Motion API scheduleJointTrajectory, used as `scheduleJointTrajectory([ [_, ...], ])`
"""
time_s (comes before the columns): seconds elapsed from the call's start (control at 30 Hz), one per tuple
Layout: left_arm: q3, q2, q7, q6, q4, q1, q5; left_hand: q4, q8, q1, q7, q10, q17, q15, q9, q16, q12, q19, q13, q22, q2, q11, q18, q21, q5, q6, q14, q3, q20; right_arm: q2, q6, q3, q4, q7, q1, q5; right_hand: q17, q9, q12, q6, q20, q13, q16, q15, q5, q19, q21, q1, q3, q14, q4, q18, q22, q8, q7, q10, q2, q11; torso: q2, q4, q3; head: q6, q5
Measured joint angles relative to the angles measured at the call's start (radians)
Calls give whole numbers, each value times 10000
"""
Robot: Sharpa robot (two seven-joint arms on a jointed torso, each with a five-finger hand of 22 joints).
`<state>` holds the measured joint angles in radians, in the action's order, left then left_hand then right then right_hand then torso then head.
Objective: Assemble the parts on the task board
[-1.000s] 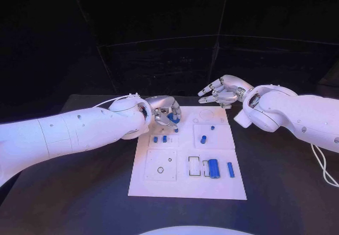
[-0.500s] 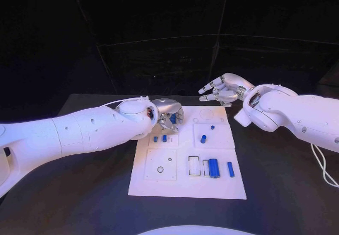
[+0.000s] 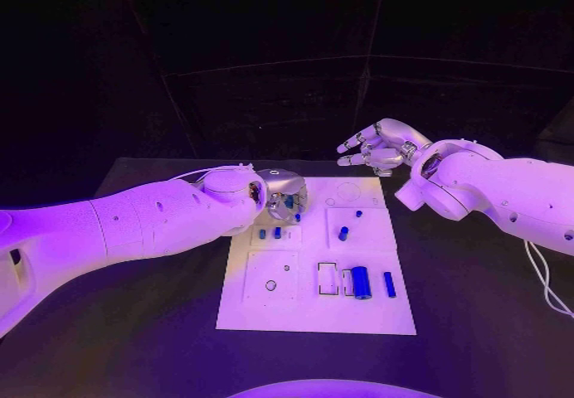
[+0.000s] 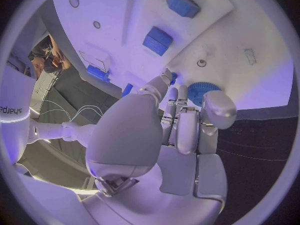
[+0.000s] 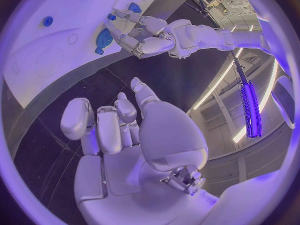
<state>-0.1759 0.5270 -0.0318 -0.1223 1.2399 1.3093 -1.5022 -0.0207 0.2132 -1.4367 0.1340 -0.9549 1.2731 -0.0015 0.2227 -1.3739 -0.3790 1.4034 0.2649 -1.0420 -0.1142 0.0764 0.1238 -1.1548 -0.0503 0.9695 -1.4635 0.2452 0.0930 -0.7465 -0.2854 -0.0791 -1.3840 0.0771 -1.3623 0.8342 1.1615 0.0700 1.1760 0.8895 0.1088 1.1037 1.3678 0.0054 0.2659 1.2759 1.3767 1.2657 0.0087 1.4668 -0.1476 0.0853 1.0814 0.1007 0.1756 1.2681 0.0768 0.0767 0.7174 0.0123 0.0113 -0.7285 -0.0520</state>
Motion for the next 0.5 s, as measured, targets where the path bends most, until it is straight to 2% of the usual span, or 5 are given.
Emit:
scheduleJointTrajectory([
  [0.1,0,-35,-17,30,-32,-4,-16,6,0,-59,-40,-128,20,0,-39,0,62,62,-88,-172,59,-22,1,-131,0,101,0,175,-6,6,-26,0,2,4,0,4,0,0,0,0,0,0,0,0,0,0,0,0,0,0,0,-1,0,0,0,0,0,0,-2,4,1,-7,3],
  [0.13,0,-52,-22,47,-47,-7,-22,15,0,-91,-1,-176,20,0,-57,0,73,87,-122,-219,91,6,-105,-182,0,134,0,235,-16,9,-31,0,2,6,0,5,0,0,0,0,0,0,0,0,0,0,0,0,0,0,0,-1,0,0,0,0,0,0,-3,4,3,-8,5],
  [0.5,0,-167,-42,215,-151,-52,-49,70,-239,68,-55,-668,-37,-35,-340,-48,463,87,-649,-431,25,-49,-100,-304,0,437,-35,834,-17,26,-43,0,3,17,0,11,1,0,0,0,0,1,0,0,-1,0,0,0,0,0,0,0,1,0,0,1,0,0,-7,4,11,-27,24],
])
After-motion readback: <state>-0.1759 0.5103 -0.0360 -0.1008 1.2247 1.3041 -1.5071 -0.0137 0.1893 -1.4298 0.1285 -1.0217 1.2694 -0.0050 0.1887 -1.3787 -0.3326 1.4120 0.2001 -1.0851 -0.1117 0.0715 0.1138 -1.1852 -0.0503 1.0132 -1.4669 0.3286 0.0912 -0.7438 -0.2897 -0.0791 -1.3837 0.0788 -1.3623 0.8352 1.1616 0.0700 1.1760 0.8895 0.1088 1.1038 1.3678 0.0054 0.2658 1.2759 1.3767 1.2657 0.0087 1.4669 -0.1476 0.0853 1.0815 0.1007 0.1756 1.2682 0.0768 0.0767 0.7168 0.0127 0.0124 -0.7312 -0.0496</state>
